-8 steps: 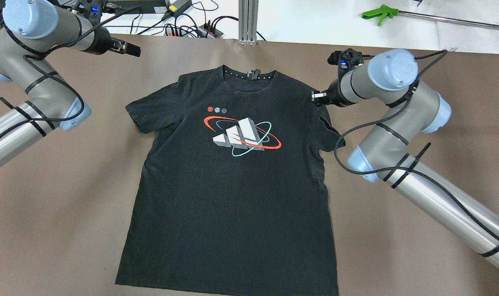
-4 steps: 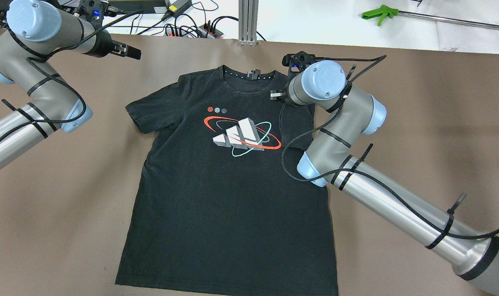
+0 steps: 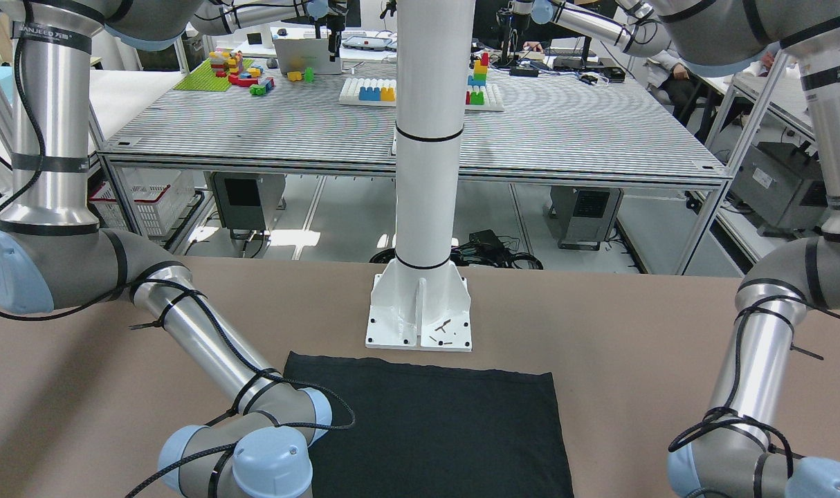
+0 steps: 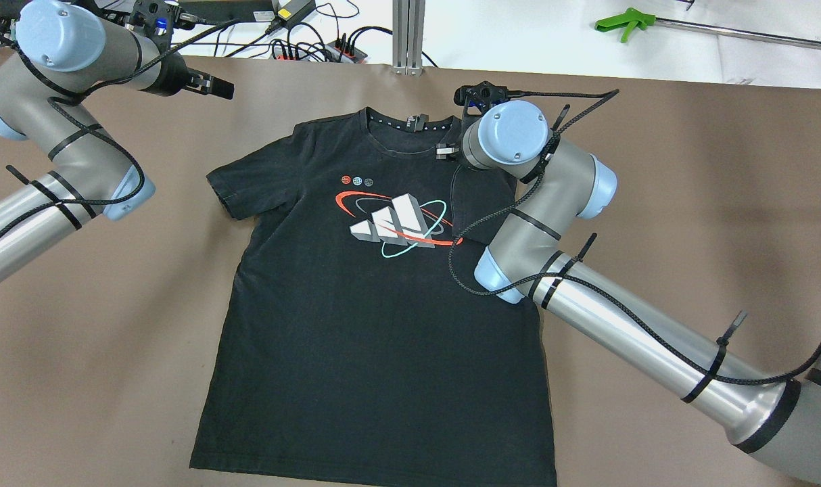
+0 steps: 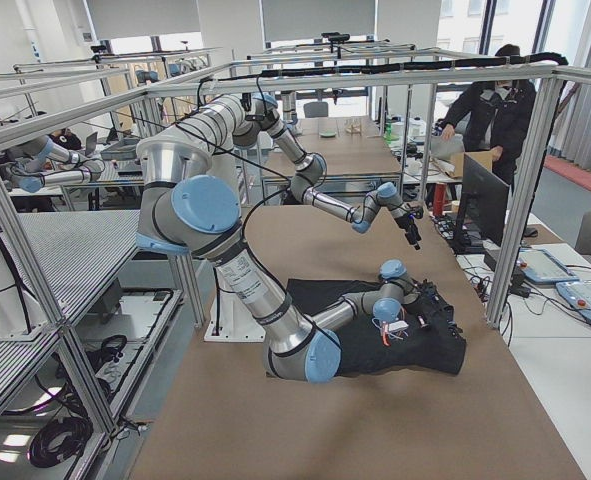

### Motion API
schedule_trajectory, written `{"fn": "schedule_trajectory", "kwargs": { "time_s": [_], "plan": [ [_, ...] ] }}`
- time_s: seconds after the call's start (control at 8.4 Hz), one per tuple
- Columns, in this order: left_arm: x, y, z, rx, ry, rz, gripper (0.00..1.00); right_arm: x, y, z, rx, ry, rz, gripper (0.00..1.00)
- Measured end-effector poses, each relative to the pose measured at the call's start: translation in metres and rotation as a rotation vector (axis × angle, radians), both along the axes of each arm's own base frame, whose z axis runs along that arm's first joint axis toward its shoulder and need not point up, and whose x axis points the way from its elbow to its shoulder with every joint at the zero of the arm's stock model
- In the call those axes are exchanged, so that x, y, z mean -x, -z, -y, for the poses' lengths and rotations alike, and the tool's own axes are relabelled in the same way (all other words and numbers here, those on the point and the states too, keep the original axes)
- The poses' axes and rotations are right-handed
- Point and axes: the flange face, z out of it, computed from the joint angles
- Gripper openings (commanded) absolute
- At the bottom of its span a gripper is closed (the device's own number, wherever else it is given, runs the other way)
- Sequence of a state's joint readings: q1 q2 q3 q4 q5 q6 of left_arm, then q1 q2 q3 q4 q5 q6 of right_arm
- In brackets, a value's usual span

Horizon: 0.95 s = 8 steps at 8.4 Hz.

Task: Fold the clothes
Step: 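Grasp the sleeve near the right gripper and fold it inward over the shirt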

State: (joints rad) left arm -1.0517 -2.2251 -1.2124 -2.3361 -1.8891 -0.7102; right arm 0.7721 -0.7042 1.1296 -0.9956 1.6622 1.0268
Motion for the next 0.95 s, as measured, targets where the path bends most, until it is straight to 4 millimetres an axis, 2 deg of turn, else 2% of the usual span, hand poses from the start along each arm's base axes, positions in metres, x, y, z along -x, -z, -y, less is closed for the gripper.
{"fn": "schedule_trajectory", "kwargs": {
  "time_s": [0.12,0.24,0.59,0.83,0.95],
  "plan": [
    [0.0,0.0,0.0,0.0,0.0,0.0,0.94,0.003,0.007,0.0,-0.007,-0.001,0.005,0.93],
    [-0.001,0.002,0.0,-0.001,0.0,0.0,0.94,0.006,0.012,-0.002,-0.012,0.001,0.009,0.94],
    [-0.002,0.007,0.001,-0.008,-0.002,-0.005,0.94,0.006,0.004,-0.004,-0.014,-0.003,0.002,0.94],
    [-0.004,0.013,-0.003,-0.005,0.001,-0.034,0.94,-0.003,-0.005,0.001,-0.007,-0.011,0.002,0.94],
    [-0.019,0.012,-0.013,0.001,-0.006,-0.068,0.94,-0.013,-0.012,0.006,0.005,-0.011,0.004,0.94]
  ]
}}
